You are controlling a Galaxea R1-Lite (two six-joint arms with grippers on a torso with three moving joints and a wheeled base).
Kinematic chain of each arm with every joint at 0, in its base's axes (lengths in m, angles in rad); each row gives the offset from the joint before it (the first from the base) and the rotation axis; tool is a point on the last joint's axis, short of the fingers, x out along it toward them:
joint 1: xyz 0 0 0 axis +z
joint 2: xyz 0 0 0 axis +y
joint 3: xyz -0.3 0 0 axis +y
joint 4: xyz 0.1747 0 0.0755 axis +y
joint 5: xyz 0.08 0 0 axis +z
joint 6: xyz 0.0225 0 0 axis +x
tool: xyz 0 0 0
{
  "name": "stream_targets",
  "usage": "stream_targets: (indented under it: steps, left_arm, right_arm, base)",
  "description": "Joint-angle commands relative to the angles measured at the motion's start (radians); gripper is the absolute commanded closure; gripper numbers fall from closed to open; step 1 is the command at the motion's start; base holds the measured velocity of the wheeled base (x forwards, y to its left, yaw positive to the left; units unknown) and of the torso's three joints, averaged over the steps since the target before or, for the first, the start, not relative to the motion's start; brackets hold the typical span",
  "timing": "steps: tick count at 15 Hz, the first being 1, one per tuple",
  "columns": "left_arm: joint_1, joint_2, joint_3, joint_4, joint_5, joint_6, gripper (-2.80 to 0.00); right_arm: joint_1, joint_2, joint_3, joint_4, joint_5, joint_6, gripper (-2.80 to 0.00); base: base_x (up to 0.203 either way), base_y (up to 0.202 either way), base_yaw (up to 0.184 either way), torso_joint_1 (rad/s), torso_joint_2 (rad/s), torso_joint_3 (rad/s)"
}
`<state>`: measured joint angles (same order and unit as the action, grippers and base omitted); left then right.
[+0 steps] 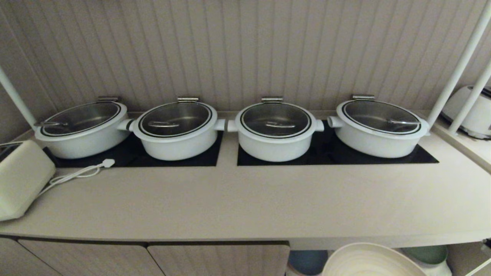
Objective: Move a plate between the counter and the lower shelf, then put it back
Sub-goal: Put the plate in the cupboard
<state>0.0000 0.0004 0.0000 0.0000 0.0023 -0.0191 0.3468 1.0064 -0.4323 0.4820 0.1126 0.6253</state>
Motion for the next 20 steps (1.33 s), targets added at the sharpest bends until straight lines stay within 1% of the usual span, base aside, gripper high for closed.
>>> stream_targets:
  steps: [1, 5, 6, 20]
  left_arm:
    - [0.0, 0.0, 0.0, 0.0, 0.001, -0.001, 0.0]
    - [0.0, 0.0, 0.0, 0.0, 0.001, -0.001, 0.0]
    - [0.0, 0.0, 0.0, 0.0, 0.001, -0.001, 0.0]
    - [0.0, 0.0, 0.0, -0.002, 0.001, -0.004, 0.0]
  right_arm:
    - [0.0, 0.003, -0.003, 0.003, 0.001, 0.004, 0.0]
    - [-0.002, 0.003, -0.003, 0.001, 0.001, 0.004, 0.0]
    - [-0.002, 0.003, -0.003, -0.005, 0.001, 0.004, 0.0]
    - [-0.005, 0.003, 0.0, -0.005, 0.001, 0.004, 0.0]
  base:
    - [0.0, 0.0, 0.0, 0.0, 0.0, 0.0]
    - [0.0, 0.0, 0.0, 0.0, 0.0, 0.0]
    - [0.001, -0.107, -0.002, 0.002, 0.01, -0.004]
    - [0.0, -0.192, 0.001, 0.001, 0.0, 0.002]
